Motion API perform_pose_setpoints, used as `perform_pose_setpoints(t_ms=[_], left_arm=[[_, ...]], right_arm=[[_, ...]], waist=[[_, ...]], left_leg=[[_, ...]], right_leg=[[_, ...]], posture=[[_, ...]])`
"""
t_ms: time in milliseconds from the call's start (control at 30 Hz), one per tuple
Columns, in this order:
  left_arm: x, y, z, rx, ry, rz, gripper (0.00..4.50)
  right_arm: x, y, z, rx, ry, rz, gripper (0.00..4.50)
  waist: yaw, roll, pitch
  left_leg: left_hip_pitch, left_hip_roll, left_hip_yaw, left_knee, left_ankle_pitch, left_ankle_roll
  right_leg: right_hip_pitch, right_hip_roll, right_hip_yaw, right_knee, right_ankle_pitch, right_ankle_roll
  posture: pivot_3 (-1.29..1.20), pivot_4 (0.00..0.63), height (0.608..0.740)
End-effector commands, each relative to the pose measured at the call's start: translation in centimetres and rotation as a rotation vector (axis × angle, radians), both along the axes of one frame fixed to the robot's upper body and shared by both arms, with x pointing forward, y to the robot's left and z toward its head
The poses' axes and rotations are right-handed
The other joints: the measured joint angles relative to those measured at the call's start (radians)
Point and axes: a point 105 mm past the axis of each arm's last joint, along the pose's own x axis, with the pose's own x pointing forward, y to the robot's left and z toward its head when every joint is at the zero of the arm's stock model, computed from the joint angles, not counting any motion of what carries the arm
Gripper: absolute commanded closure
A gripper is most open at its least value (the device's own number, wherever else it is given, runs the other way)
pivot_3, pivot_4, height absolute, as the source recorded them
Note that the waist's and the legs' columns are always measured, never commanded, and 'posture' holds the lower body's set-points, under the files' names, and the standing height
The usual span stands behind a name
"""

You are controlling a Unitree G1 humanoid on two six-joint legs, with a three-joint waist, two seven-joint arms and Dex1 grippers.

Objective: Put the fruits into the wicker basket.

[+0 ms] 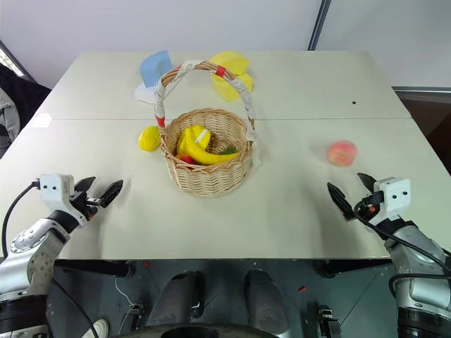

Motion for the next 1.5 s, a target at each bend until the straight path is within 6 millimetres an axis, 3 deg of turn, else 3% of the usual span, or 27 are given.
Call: perform_pose_setpoints(t_ms=[33, 300, 467, 633, 800, 1000, 1367, 1500], left_arm=[[0.0, -0.8, 1.3, -0.008, -0.038, -0.026, 0.00], [0.4, -0.2, 1.7, 0.012, -0.028, 0.008, 0.00], [2.0, -0.2, 3.7, -0.006, -0.070, 0.022, 0.00], [4.2, -0.2, 5.2, 0.034, -0.080, 0.012, 0.00], [8.3, -2.3, 7.1, 0.075, -0.072, -0.014, 0.00], [11.9, -6.2, 7.6, 0.138, -0.011, -0.106, 0.00], [14.1, -7.9, 5.9, 0.196, 0.102, -0.100, 0.00], [14.1, -8.1, 5.9, 0.175, 0.098, -0.109, 1.38]], right_arm=[[0.3, 0.4, 1.2, -0.020, -0.036, 0.024, 0.04], [0.5, 2.4, 2.6, -0.061, -0.042, 0.138, 0.04], [0.2, 5.8, 5.1, -0.094, -0.044, 0.335, 0.04], [-1.8, 9.8, 7.2, -0.088, -0.007, 0.558, 0.04], [-3.6, 14.2, 10.1, -0.137, -0.023, 0.776, 0.04], [-3.2, 18.3, 12.8, -0.212, -0.142, 0.859, 0.04], [-2.8, 20.0, 13.6, -0.209, -0.204, 0.872, 0.04], [-2.8, 20.2, 13.7, -0.213, -0.212, 0.870, 0.00]], waist=[[0.000, 0.000, 0.000], [0.000, 0.000, 0.000], [0.001, 0.000, 0.000], [0.002, 0.000, 0.000], [0.004, -0.002, 0.001], [0.000, -0.003, 0.001], [0.002, -0.003, 0.001], [0.001, -0.003, 0.001]], left_leg=[[0.000, 0.000, 0.000, 0.000, 0.000, 0.000], [0.000, 0.000, 0.000, 0.000, 0.000, 0.000], [0.000, 0.000, 0.000, 0.000, 0.000, 0.000], [0.000, -0.001, -0.001, 0.000, 0.000, 0.000], [0.000, -0.001, -0.002, 0.001, 0.000, 0.000], [0.000, -0.002, -0.002, 0.000, 0.000, 0.000], [-0.002, -0.002, -0.003, 0.000, 0.000, 0.001], [-0.002, -0.002, -0.003, 0.000, 0.000, 0.001]], right_leg=[[0.000, 0.000, 0.000, 0.000, 0.000, 0.000], [0.000, 0.000, 0.000, 0.000, 0.000, 0.000], [0.000, 0.000, 0.000, 0.000, 0.000, 0.000], [0.001, 0.001, -0.001, 0.000, 0.000, 0.001], [0.002, 0.001, -0.002, 0.000, 0.000, 0.001], [0.002, 0.001, -0.002, -0.002, -0.001, 0.003], [0.000, 0.001, -0.003, 0.000, 0.001, 0.008], [0.000, 0.001, -0.003, 0.000, 0.001, 0.008]], posture=[[0.00, 0.150, 0.740], [0.00, 0.150, 0.740], [0.00, 0.150, 0.740], [0.00, 0.150, 0.740], [0.00, 0.150, 0.740], [0.00, 0.150, 0.740], [0.00, 0.150, 0.740], [0.00, 0.150, 0.740]])
